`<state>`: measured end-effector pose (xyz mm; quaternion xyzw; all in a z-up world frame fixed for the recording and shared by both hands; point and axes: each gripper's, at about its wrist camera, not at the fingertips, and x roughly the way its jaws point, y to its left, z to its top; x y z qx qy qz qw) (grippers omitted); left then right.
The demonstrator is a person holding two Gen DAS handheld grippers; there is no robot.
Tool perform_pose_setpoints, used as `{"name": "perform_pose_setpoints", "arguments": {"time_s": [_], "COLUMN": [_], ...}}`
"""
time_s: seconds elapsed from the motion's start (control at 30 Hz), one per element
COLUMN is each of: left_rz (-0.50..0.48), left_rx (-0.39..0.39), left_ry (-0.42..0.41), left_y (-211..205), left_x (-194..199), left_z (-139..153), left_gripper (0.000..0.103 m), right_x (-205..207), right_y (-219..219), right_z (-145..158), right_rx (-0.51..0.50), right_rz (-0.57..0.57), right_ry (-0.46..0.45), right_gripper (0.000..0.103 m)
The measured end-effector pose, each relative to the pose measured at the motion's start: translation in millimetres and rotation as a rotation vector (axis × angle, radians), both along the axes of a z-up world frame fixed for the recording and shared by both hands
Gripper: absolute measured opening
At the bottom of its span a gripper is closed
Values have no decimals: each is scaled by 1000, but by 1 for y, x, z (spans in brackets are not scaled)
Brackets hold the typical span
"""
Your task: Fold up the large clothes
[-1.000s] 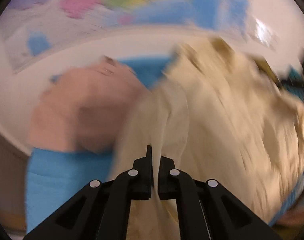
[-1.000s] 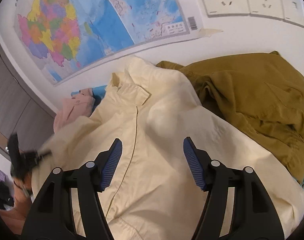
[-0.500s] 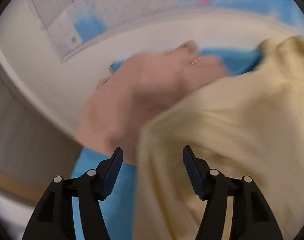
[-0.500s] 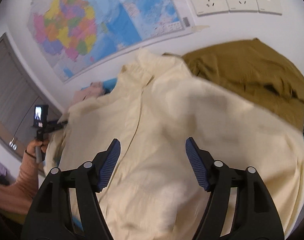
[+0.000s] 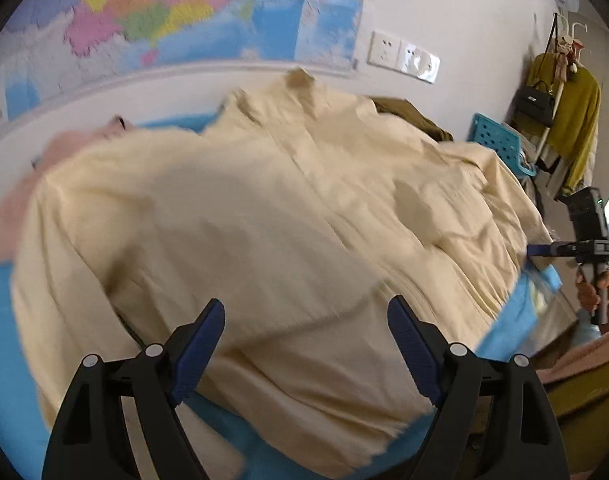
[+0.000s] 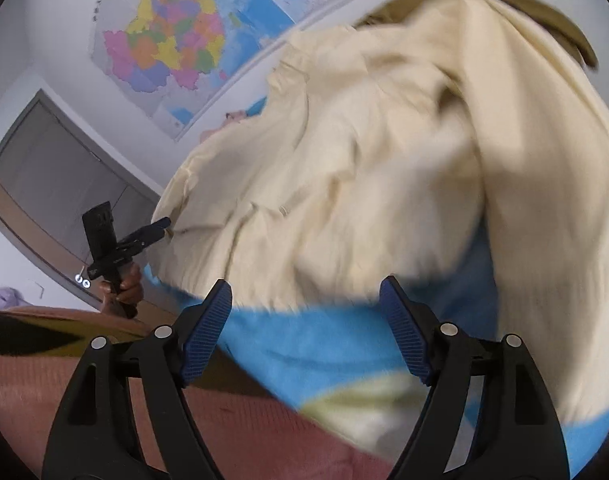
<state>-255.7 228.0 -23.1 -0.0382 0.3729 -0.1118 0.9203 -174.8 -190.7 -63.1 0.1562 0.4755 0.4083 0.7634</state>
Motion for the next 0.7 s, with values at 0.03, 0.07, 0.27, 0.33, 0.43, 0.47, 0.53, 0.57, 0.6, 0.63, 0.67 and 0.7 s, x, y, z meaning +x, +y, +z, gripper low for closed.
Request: {"name": "perform_pose_setpoints", "arguments": {"time_s": [0.03,0.07,0.27,0.33,0.43,0.47,0.53,0.57,0.6,0.63,0.67,0.7], "left_rz": [1,5,71,81,57,38,-4,-21,-42,-58,-60,-60], "left_rx": [-14,-25,-50,-49,-27,-14,17,33,63,96,118,133], "left_ry": [13,22,37,52,63,68,80,86,97,111,117,123], "left_y": [-2,-3,19,21,18,14,5,0,-7,-15,-20,-24], "left_x": [-2,-6,-29,-33,-46,-51,-57,-60,-61,-61,-61,-59], "left_z": [-2,-5,-10,-16,-22,-24,-29,-32,-38,-43,-48,-51], "left_gripper": [81,81,81,81,84,86,86,86,87,87,87,87], "right_x": [1,4,20,13,-7,-14,-23,-25,-26,-26,-24,-18], "right_y": [-5,-10,-45,-41,-15,-8,3,10,16,23,30,34], "right_z": [-7,-11,4,8,11,10,5,1,-1,-5,-8,-10], "right_rx": [-50,-100,-307,-291,-393,-409,-429,-459,-485,-515,-537,-544], "right_rz": [-40,-87,-392,-341,-230,-201,-163,-153,-150,-143,-142,-143], "right_ry": [13,14,-124,-148,-252,-281,-300,-318,-337,-359,-379,-389], "right_gripper": [75,70,66,71,74,74,74,74,75,75,75,75]}}
